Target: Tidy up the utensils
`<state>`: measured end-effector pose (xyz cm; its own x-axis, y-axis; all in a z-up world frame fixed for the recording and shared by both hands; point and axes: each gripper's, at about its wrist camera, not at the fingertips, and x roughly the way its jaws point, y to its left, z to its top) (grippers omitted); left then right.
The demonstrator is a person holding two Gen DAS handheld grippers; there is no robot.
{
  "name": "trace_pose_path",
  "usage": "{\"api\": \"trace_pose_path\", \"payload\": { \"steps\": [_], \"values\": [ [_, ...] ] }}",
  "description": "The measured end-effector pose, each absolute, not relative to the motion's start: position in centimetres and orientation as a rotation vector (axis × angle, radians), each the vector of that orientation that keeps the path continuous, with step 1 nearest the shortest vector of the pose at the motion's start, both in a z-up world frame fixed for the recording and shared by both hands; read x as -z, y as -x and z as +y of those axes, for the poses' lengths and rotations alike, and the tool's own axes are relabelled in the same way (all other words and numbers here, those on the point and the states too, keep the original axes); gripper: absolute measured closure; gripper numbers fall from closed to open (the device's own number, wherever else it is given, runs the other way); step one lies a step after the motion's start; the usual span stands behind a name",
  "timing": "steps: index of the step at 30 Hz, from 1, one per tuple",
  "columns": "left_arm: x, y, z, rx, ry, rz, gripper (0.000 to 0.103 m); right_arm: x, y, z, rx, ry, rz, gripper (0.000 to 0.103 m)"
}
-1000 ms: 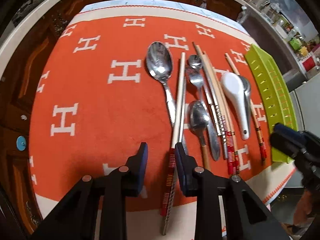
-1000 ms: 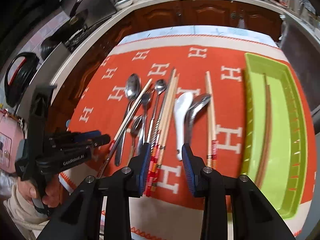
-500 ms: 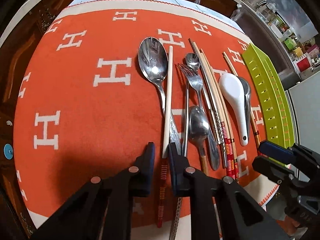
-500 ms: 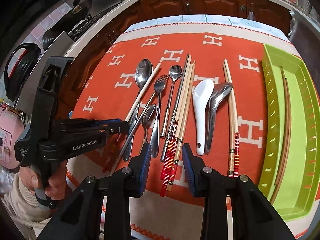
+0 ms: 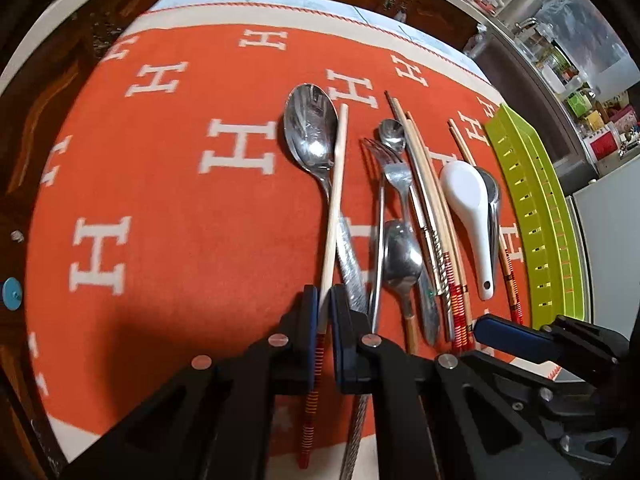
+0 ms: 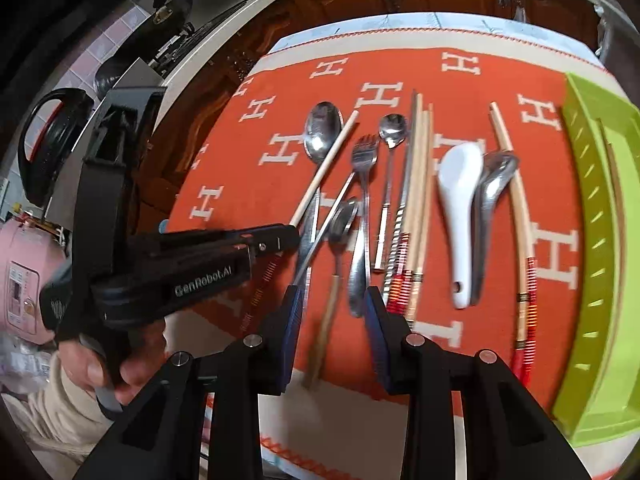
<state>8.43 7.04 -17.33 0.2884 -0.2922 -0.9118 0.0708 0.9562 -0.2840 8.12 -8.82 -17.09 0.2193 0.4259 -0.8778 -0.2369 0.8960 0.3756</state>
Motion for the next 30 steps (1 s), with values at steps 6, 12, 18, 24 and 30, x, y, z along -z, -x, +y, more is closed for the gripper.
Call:
{"api": "trace_pose_path", "payload": {
  "steps": [6, 12, 18, 24, 30],
  "values": [
    [16.5, -6.3, 9.2, 0.201, 0.209, 1.23, 0.1, 18.8, -8.4, -6.6, -0.476, -0.211, 1.311, 0.07],
    [16.4, -4.7, 11.8, 0.157, 0.217, 1.205, 0.1, 20.4, -8.5, -3.3, -0.472, -0.159, 1.32, 0.084],
    [17.3, -4.0, 13.3, 0.13, 0.214, 1.215, 0.1, 21.6, -8.4, -1.7, -0.479, -0.142, 1.325, 0.09],
    [17.5, -3.9, 13.6, 0.124, 0.221, 1.193, 0.099, 21.6, -8.4, 0.4, -0.44, -0.03, 1.274, 0.09],
    [17.5, -3.8, 13.7, 0.126, 0.26, 1.175, 0.097, 21.4, -8.0, 1.6, -0.418, 0.052, 1.236, 0.089]
  ]
}}
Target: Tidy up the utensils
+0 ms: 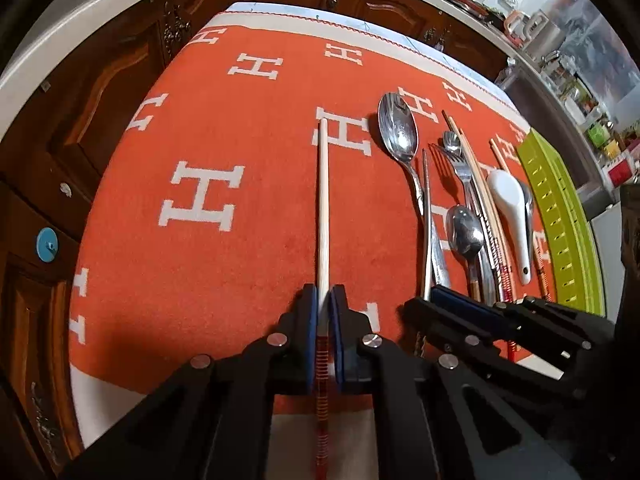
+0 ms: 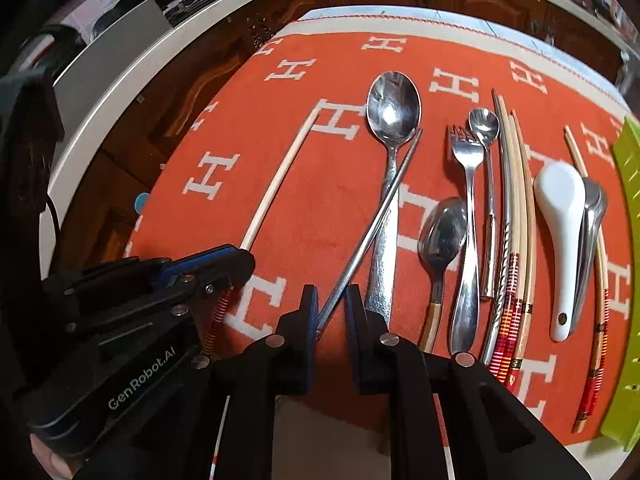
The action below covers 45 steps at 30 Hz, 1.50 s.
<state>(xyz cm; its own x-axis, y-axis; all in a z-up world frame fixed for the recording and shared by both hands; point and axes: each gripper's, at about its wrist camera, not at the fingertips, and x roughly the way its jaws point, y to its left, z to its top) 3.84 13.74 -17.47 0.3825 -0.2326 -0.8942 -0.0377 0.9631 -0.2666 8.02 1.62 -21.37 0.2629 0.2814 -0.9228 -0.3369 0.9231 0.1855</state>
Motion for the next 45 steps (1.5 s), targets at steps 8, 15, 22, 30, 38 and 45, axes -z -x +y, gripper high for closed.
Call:
{"api": "trace_pose_path", "payload": {
  "steps": [8, 15, 22, 30, 38, 45],
  "values": [
    [17.5, -3.7, 13.5, 0.105, 0.257, 1.159, 0.1, 21.1, -7.9, 0.2, -0.426, -0.007, 1.24, 0.098],
    [15.8, -3.3, 12.3, 0.103, 0.228, 1.119, 0.1, 18.6, -7.9, -4.6, -0.44, -0.189, 1.183, 0.098],
    [11.3, -4.2, 8.5, 0.197, 0.179, 1.055, 0.1, 15.1, -7.1, -11.6, -0.383, -0.323, 1.09, 0.098],
    [5.5, -7.2, -1.5, 0.388, 0.121, 1.012, 0.1, 11.2, -5.4, -23.4, -0.151, -0.347, 0.981, 0.098],
    [4.8, -10.0, -14.4, 0.484, 0.054, 1.028, 0.1, 11.9, -5.4, -32.0, -0.013, -0.295, 0.994, 0.098],
    [8.7, -11.4, -18.9, 0.479, 0.072, 1.122, 0.1, 13.0, -6.9, -35.1, -0.014, -0.269, 0.99, 0.098]
  ]
}}
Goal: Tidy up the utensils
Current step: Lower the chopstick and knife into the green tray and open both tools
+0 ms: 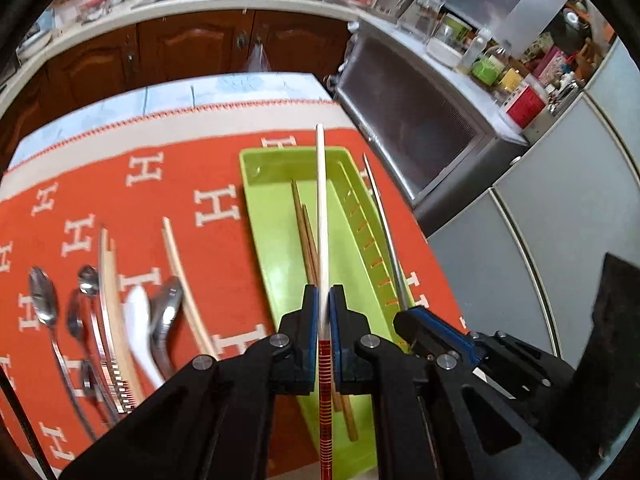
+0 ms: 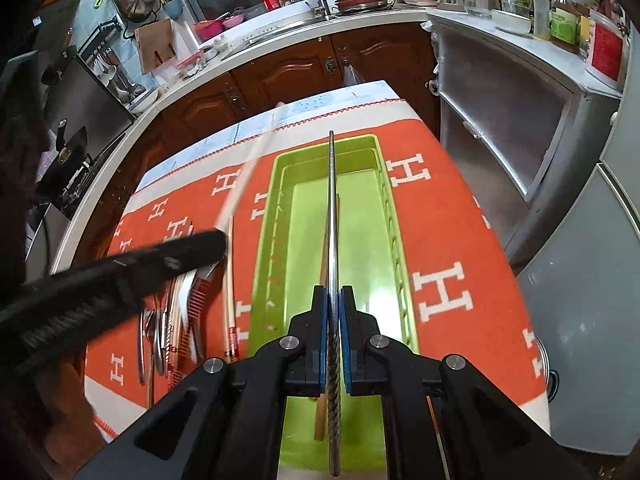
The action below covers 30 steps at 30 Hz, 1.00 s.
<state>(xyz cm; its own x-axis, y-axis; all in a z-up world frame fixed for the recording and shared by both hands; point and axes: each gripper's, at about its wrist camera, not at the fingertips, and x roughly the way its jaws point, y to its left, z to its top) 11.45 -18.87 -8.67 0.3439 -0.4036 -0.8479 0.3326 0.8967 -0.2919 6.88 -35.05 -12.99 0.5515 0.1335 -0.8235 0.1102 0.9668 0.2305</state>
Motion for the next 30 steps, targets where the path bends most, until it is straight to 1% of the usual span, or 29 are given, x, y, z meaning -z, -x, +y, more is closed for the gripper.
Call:
{"api": "trace_pose_path", "payload": {
  "steps": [3, 5, 6, 7, 8, 10, 11, 13, 15, 18, 21, 25, 30],
  "values": [
    [10.3, -11.6, -19.7, 0.48, 0.059, 1.166, 0.099, 13.5, -7.7, -35.6, -0.004, -0.256, 0.986, 0.097],
    [11.0, -11.6, -20.0, 0.485, 0.052, 1.189, 0.091, 14.2, -8.5, -36.1, 0.017, -0.24, 0.991, 0.096],
    [11.2, -11.5, -20.1, 0.484, 0.047, 1.195, 0.085, 14.5, -8.7, -36.4, 0.024, -0.233, 0.997, 0.095],
    [11.3, -11.4, -20.1, 0.48, 0.04, 1.194, 0.081, 14.7, -8.9, -36.6, 0.026, -0.236, 0.998, 0.093],
    [11.3, -11.2, -20.1, 0.476, 0.031, 1.19, 0.079, 14.9, -9.1, -36.9, 0.026, -0.243, 0.997, 0.089],
    [11.0, -10.8, -19.8, 0.473, 0.012, 1.177, 0.076, 15.4, -9.3, -37.3, 0.029, -0.259, 0.999, 0.086],
    [10.9, -10.6, -19.6, 0.469, 0.004, 1.172, 0.075, 15.5, -9.2, -37.5, 0.028, -0.264, 0.998, 0.086],
    [10.4, -10.3, -19.0, 0.465, -0.001, 1.161, 0.061, 15.5, -8.9, -37.6, 0.026, -0.265, 0.995, 0.086],
    [9.6, -9.8, -18.1, 0.453, -0.02, 1.127, 0.054, 15.5, -8.7, -37.6, 0.031, -0.269, 1.001, 0.086],
    [8.4, -8.9, -17.0, 0.425, -0.089, 1.053, 0.053, 15.1, -7.9, -37.0, 0.018, -0.289, 1.008, 0.086],
    [7.2, -7.9, -15.2, 0.4, -0.134, 0.975, 0.039, 14.5, -7.1, -36.2, 0.003, -0.299, 1.005, 0.086],
    [6.0, -7.2, -12.4, 0.389, -0.109, 0.951, 0.038, 13.5, -6.7, -34.4, -0.023, -0.279, 0.994, 0.086],
    [5.5, -7.2, -7.5, 0.345, -0.027, 1.009, 0.038, 11.9, -6.3, -31.0, -0.082, -0.242, 0.984, 0.086]
  ]
}}
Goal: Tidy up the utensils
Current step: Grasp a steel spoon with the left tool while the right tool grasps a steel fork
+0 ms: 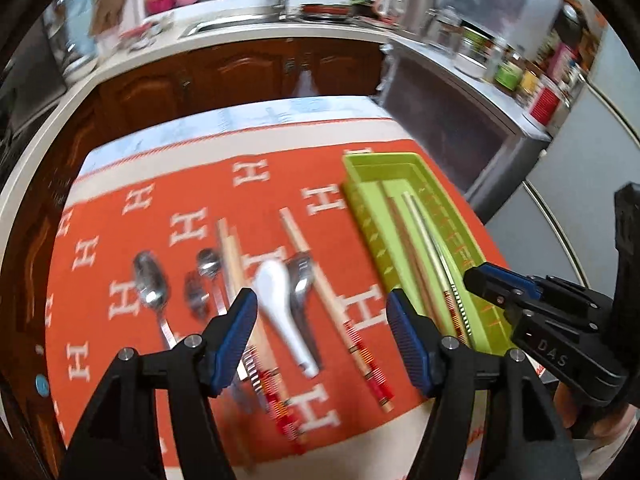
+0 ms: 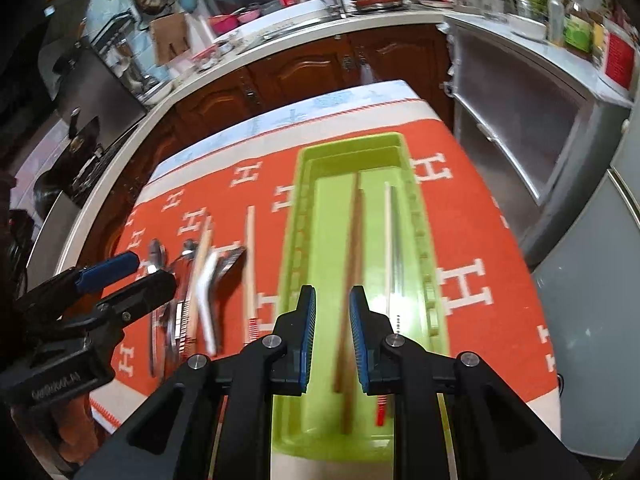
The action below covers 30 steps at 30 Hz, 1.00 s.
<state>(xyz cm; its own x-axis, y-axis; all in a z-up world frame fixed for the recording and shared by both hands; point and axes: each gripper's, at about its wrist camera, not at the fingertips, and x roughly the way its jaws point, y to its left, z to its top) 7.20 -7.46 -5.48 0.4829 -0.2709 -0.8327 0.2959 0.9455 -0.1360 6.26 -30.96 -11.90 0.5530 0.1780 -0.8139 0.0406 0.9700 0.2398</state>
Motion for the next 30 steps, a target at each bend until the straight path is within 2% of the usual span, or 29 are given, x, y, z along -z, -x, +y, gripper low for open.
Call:
{"api": "trace_pose_path", "payload": {
  "steps": [13, 27, 29, 30],
  "values": [
    [6.8, -6.5, 4.6, 0.226, 0.141, 1.025, 0.038, 8.5, -6.7, -18.9, -0.278, -0.148, 0.998, 0.083],
    [11.6, -9.7, 10.6, 0.311, 0.246, 1.086, 0.038, 11.3, -12.0, -10.9, -0.434, -0.128, 1.081, 0.081],
    [12.2, -10.5, 10.8, 0.34, 0.249, 1.09, 0.044, 12.2, -13.1, -10.1, -0.452, -0.126, 1.1, 0.081],
    [12.6, -11.0, 10.8, 0.357, 0.254, 1.1, 0.053, 12.8, -13.6, -10.0, -0.459, -0.127, 1.109, 0.081]
  ]
}}
